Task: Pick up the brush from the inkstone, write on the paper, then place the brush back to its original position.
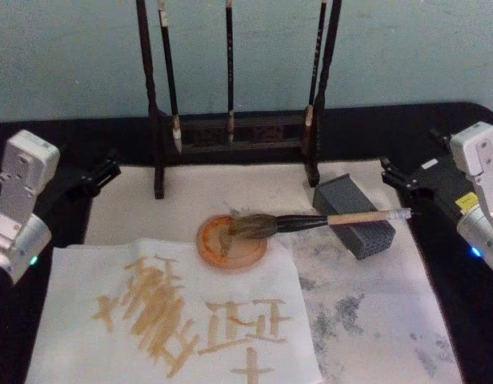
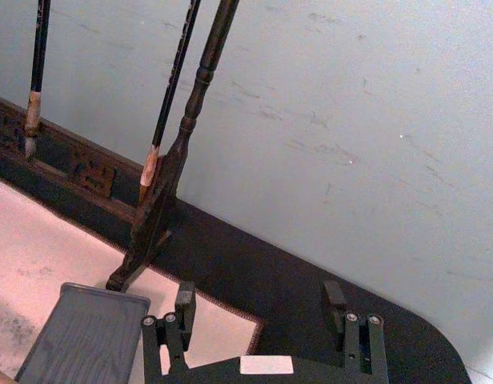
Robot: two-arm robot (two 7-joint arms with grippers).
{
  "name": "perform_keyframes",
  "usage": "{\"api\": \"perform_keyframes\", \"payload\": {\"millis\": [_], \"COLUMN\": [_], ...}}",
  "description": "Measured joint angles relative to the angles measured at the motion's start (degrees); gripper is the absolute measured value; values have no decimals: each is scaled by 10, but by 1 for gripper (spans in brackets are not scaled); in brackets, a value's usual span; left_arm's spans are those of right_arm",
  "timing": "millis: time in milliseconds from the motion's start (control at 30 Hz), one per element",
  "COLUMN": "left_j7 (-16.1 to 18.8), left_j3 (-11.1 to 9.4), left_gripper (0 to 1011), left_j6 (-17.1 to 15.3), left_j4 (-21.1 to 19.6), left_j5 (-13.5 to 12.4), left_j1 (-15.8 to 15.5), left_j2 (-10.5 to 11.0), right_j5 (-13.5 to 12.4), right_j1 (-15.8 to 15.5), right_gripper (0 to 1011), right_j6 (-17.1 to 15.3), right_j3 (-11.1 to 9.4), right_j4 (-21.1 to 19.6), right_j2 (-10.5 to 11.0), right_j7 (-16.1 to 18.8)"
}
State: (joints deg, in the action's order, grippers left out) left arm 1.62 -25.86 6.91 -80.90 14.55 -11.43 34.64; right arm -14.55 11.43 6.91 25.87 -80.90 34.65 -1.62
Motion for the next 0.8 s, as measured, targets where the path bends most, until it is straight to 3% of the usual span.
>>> {"api": "perform_keyframes", "payload": {"millis": [800], "left_j7": [0], "left_j3": [0], "left_gripper": [1002], "left_j6": [0], "left_j4": [0], "left_j5": [0], "left_j1": [0], "left_j2": [0], "right_j5": [0], "right_j1": [0], "right_gripper": [1008], "right_j6": [0], "right_j3": [-1], "right_j4": [0], "right_j2": [0], "right_j7": [1]}}
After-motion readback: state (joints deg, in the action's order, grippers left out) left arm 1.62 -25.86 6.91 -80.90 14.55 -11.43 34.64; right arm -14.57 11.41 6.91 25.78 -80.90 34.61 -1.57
